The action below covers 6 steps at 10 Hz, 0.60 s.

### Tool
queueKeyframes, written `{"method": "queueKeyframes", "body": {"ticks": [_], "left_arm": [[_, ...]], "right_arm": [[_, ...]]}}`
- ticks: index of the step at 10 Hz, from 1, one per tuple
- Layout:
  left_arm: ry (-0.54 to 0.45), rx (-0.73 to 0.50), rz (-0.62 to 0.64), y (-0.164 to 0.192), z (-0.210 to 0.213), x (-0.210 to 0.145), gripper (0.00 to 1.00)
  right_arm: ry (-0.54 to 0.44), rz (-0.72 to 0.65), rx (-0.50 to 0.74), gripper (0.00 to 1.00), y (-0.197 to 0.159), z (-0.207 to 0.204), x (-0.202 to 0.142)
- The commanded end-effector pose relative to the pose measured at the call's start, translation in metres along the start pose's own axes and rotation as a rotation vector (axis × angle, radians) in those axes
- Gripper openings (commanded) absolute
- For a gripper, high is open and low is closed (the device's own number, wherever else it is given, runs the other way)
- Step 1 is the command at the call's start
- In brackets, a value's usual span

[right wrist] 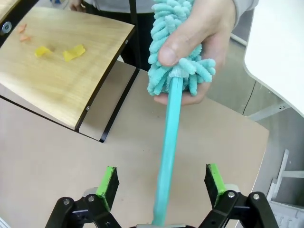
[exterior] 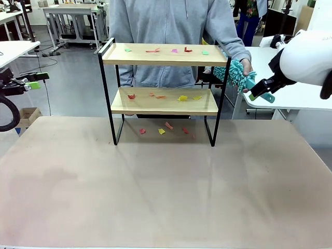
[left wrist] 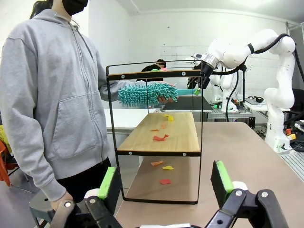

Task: Clean the shelf.
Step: Pick up the Duster handed by the human.

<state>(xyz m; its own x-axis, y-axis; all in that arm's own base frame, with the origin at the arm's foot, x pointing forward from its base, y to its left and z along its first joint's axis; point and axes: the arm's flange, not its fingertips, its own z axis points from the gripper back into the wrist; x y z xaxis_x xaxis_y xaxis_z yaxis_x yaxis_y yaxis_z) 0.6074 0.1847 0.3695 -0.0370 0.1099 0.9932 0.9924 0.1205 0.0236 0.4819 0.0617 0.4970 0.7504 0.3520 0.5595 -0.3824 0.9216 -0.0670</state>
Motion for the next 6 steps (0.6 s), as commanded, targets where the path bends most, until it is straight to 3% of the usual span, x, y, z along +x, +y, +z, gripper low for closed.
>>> {"method": "queueKeyframes", "body": {"ticks": [1,2,4,5,6], "left_arm": [[0.005,-0.005,-0.006,-0.0012,-0.0006,0.0023,1.0],[0.005,-0.005,-0.006,-0.0012,-0.0006,0.0023,1.0],[0.005,-0.005,-0.006,-0.0012,-0.0006,0.0023,1.0],[0.005,-0.005,-0.006,-0.0012,-0.0006,0.0023,1.0],[0.005,-0.005,-0.006,-0.0012,-0.0006,0.0023,1.0]], "right_arm": [[-0.026,-0.035,-0.041,0.38,0.0026,0.0013,0.0043],[-0.032,-0.041,-0.042,0.0,0.0023,0.0009,0.0047],[-0.038,-0.048,-0.049,0.0,0.0021,0.0016,0.0063],[-0.041,-0.048,-0.058,0.18,0.0029,0.0022,0.0066],[-0.043,-0.047,-0.064,0.08,0.004,0.0039,0.0074]]}}
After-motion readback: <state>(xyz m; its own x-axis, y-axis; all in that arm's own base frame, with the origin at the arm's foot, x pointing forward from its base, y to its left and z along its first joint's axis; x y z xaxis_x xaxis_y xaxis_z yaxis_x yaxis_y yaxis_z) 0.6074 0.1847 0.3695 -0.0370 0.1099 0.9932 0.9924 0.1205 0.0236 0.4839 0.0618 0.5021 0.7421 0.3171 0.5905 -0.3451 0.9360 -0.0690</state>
